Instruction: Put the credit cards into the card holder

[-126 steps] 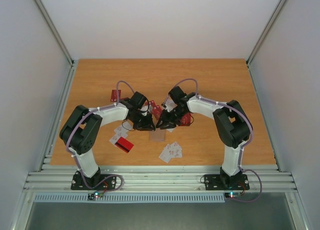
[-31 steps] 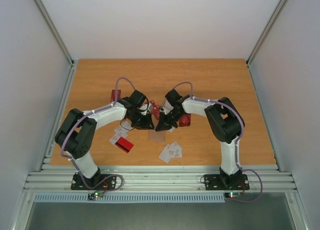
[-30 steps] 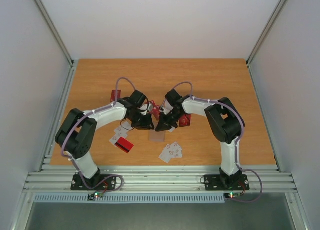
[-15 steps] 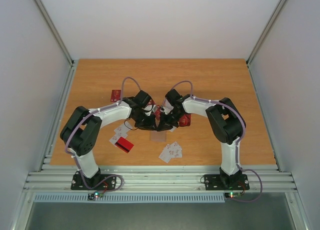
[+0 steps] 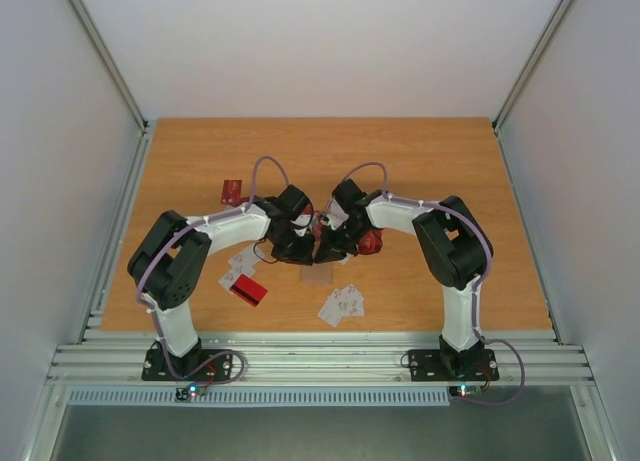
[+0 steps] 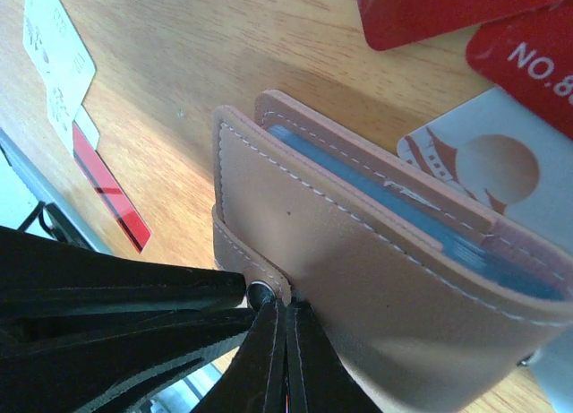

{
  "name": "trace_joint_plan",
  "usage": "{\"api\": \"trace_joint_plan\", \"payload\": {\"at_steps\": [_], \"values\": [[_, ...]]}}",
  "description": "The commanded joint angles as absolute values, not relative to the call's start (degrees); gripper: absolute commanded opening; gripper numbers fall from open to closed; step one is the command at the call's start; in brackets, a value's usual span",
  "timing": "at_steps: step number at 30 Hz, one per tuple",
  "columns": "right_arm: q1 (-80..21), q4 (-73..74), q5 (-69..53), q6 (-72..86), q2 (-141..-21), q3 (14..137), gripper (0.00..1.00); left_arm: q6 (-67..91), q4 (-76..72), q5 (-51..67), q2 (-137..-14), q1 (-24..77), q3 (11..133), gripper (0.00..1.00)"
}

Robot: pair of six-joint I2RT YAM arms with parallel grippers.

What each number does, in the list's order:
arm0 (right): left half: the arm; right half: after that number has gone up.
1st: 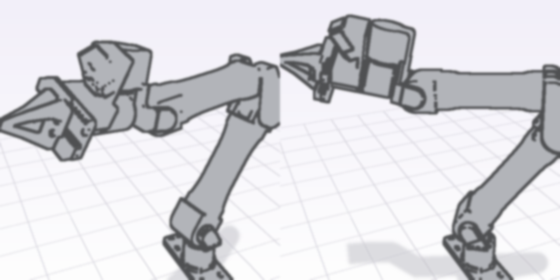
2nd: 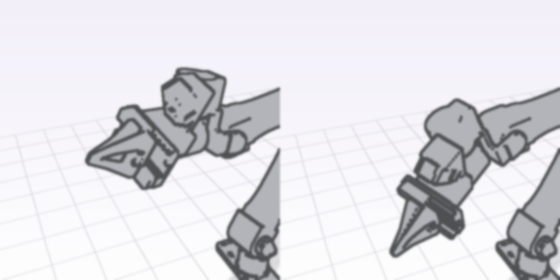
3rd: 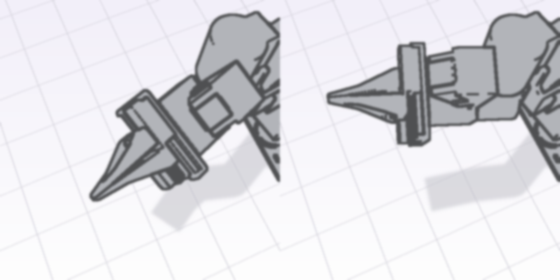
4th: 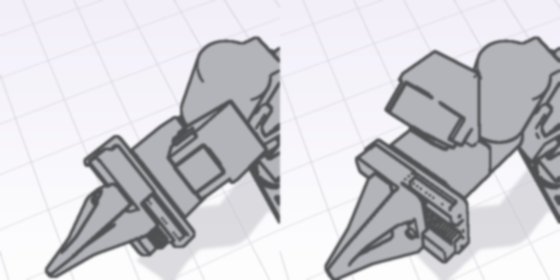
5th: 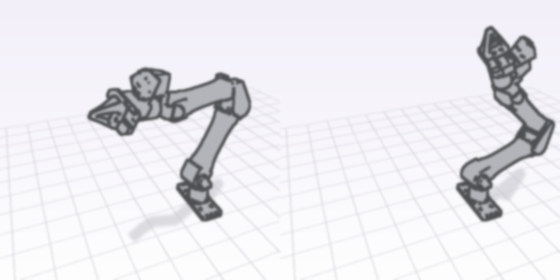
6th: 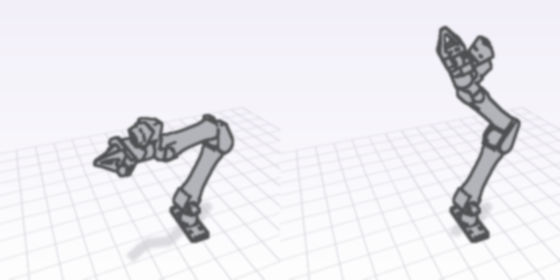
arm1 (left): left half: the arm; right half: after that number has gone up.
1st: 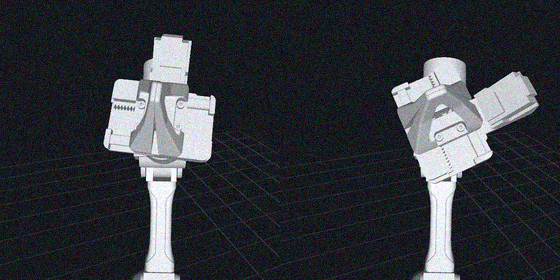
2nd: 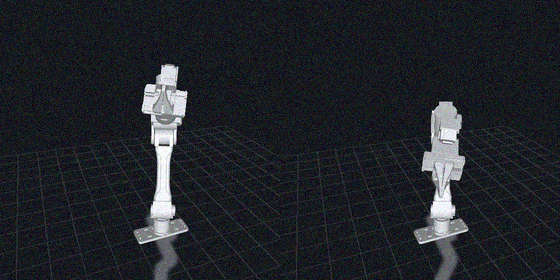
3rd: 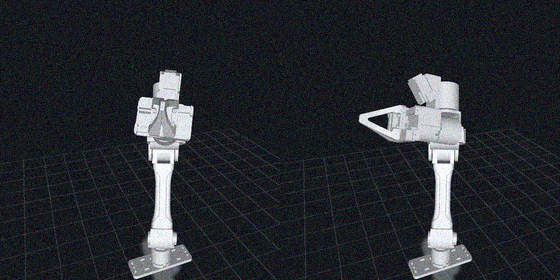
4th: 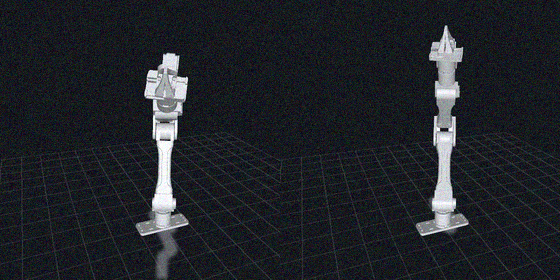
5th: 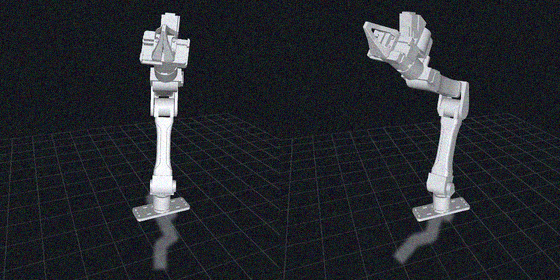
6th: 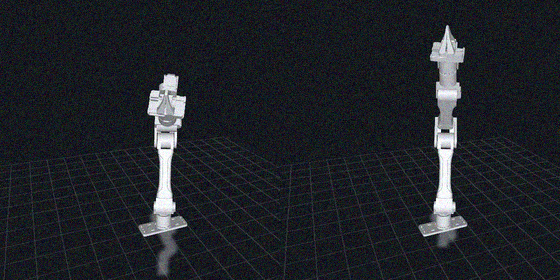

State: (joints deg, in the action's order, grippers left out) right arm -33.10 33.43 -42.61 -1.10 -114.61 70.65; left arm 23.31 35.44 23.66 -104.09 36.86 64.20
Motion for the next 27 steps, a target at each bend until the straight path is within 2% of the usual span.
{"api": "trace_joint_plan", "payload": {"at_steps": [1,7,27], "values": [[-33.3,35.0,-40.0,-2.4,-113.6,68.7,0.01,24.6,35.4,20.4,-102.3,37.3,64.8,0.12],[-33.3,34.8,-40.3,-3.0,-113.1,67.7,0.01,27.7,34.5,19.6,-100.1,37.3,64.6,0.19],[-33.3,32.6,-40.6,-4.2,-111.2,64.0,0.01,27.6,34.3,22.2,-105.2,39.4,66.4,0.17]]}}
